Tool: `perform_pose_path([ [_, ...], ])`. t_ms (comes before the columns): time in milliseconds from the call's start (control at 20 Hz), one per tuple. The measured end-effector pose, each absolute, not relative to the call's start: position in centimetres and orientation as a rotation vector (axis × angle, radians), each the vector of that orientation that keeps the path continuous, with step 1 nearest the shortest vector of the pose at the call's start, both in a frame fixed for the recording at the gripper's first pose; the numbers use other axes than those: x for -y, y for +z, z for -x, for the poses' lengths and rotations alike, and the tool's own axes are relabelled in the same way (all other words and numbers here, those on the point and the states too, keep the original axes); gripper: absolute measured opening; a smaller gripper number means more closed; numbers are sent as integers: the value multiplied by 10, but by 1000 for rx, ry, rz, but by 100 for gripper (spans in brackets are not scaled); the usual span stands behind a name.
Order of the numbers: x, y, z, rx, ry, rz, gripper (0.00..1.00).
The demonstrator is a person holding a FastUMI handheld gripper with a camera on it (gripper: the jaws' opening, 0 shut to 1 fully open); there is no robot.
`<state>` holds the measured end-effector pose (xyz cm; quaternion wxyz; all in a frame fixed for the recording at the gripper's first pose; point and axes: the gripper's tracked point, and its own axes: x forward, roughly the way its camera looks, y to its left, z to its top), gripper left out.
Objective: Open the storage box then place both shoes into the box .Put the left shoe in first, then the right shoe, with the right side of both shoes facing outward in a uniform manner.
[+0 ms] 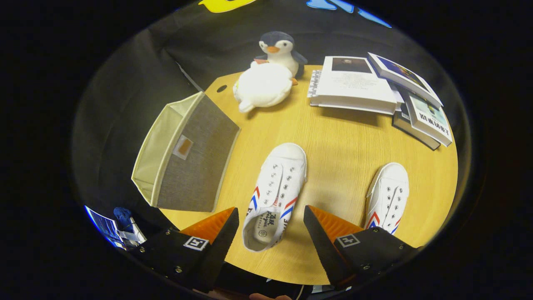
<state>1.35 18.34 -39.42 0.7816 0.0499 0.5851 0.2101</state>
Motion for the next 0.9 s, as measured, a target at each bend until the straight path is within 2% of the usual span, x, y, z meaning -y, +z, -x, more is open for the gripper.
perform_pose_path([
  [700, -174, -463, -12, -1412, 426, 149, 94],
  [800, -178, -471, -11, -1437, 427, 140, 88],
  [850, -186, -467, -8, -1452, 449, 98, 73],
  [900, -192, -468, -3, -1473, 455, 65, 64],
])
